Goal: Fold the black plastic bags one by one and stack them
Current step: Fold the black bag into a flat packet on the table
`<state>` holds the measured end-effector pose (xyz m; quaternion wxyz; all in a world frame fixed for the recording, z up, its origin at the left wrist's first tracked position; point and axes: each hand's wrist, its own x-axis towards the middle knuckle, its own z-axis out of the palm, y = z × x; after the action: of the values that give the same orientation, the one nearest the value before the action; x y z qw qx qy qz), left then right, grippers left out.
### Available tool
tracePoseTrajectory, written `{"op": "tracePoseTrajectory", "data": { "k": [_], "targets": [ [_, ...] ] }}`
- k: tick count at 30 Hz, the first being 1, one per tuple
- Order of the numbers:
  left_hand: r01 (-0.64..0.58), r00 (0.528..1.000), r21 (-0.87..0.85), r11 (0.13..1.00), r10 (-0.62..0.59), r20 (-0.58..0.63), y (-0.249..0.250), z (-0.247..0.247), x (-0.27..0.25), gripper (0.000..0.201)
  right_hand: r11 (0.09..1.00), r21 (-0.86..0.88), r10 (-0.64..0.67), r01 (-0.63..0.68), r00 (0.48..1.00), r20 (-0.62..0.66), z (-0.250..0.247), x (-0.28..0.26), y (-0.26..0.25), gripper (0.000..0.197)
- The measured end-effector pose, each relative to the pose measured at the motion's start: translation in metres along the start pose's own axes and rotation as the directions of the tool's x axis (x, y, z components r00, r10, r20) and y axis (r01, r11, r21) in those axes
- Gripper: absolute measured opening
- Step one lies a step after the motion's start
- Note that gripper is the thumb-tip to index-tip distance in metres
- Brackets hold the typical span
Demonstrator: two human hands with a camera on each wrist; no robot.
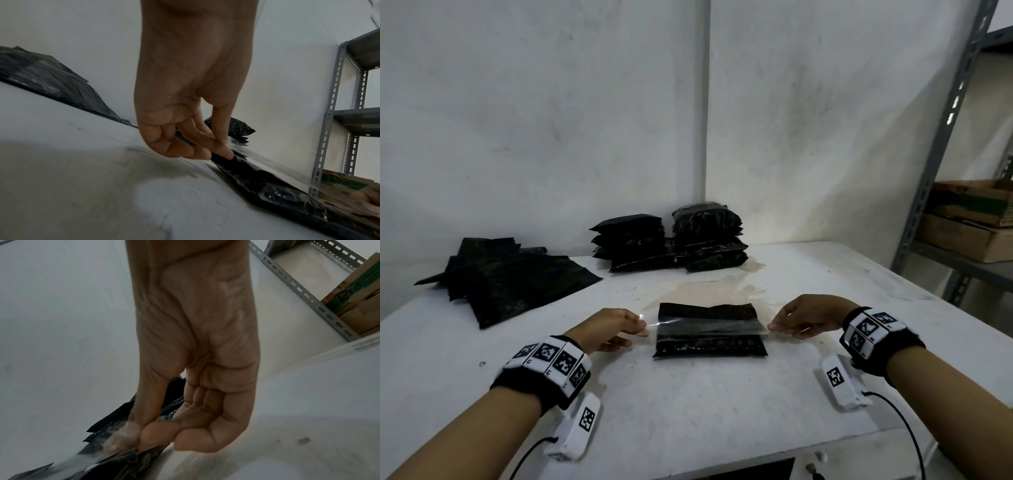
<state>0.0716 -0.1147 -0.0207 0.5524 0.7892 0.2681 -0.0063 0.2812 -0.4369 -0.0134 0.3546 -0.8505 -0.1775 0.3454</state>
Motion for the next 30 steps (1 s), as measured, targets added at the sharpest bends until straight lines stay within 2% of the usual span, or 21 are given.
{"op": "tracePoseTrajectory", "data": {
  "k": [7, 10, 14, 19, 24, 26, 30],
  "targets": [
    [0.024, 1.0, 0.037, 0.999, -0.024, 0.001, -0.001, 0.001, 0.002, 0.014, 1.0, 0.018, 0.014, -0.015, 1.0, 0.013, 0.001, 0.004, 0.003, 0.04],
    [0.052, 0.999, 0.053, 0.997, -0.052, -0.004, 0.0, 0.002, 0.003, 0.009, 0.999, 0.007, 0.038, -0.038, 0.999, 0.038, 0.004, 0.006, 0.0, 0.029],
    [0.078, 0.997, 0.119, 0.99, -0.078, -0.006, 0.0, 0.005, 0.005, 0.008, 0.99, -0.006, 0.141, -0.14, 0.989, 0.045, 0.009, 0.012, -0.003, 0.018],
    [0.086, 0.996, 0.199, 0.976, -0.077, -0.052, 0.0, 0.009, 0.008, 0.018, 0.981, -0.034, 0.192, -0.191, 0.98, 0.054, 0.014, 0.02, -0.005, 0.018],
    [0.102, 0.994, 0.232, 0.967, -0.09, -0.062, 0.001, 0.01, 0.01, 0.013, 0.975, -0.129, 0.193, -0.182, 0.978, 0.079, 0.018, 0.011, -0.016, 0.024],
    [0.113, 0.993, 0.232, 0.966, -0.101, -0.064, 0.001, 0.011, 0.011, 0.018, 0.973, -0.141, 0.197, -0.184, 0.976, 0.089, 0.016, 0.009, -0.017, 0.027],
    [0.109, 0.993, 0.226, 0.968, -0.096, -0.069, 0.0, 0.015, 0.014, 0.044, 0.975, -0.122, 0.192, -0.186, 0.98, 0.044, 0.021, 0.009, -0.015, 0.04]
  ]
}}
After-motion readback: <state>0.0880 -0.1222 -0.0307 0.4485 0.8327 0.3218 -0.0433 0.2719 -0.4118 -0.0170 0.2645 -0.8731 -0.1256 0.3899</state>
